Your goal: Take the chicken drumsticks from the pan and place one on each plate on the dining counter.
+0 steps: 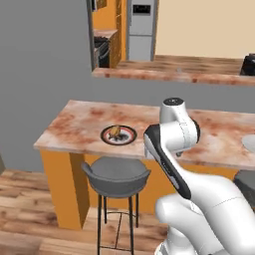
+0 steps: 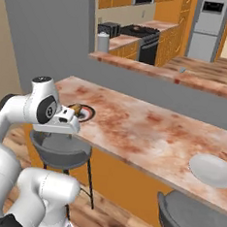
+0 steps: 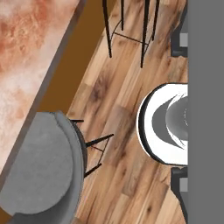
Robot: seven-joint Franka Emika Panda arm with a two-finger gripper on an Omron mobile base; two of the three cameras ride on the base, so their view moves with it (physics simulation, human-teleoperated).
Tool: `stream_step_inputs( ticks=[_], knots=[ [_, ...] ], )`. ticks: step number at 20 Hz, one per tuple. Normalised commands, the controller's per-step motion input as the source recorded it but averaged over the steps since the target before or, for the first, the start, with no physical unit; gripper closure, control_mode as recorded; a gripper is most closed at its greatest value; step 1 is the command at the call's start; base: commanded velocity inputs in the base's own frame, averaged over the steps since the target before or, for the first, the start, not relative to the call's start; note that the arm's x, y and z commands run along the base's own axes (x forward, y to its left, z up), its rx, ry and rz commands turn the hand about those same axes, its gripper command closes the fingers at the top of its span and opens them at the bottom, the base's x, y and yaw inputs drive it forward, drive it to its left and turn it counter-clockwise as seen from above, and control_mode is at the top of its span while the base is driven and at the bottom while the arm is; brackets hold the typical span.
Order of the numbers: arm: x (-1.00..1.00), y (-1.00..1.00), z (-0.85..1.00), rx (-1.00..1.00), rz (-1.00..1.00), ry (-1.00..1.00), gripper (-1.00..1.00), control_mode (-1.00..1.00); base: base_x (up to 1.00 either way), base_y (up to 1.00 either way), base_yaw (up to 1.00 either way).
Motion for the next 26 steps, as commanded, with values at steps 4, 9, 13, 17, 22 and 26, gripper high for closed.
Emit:
stream_step_inputs(
  ticks=[4,9,13,17,22,26],
  knots=[
    [0.0,0.0,0.0,0.0,0.0,0.0,-1.0,1.0,-0.29,-0.94,-0.32],
    [0.0,0.0,0.0,0.0,0.0,0.0,-1.0,1.0,-0.25,-1.0,-0.25],
    [0.0,0.0,0.0,0.0,0.0,0.0,-1.0,1.0,-0.48,-1.0,-0.19],
    [0.0,0.0,0.0,0.0,0.0,0.0,-1.0,1.0,-0.59,-1.0,-0.18],
    [0.0,0.0,0.0,0.0,0.0,0.0,-1.0,1.0,-0.45,-1.0,-0.17],
    [0.0,0.0,0.0,0.0,0.0,0.0,-1.0,1.0,-0.25,-1.0,-0.16]
  ],
)
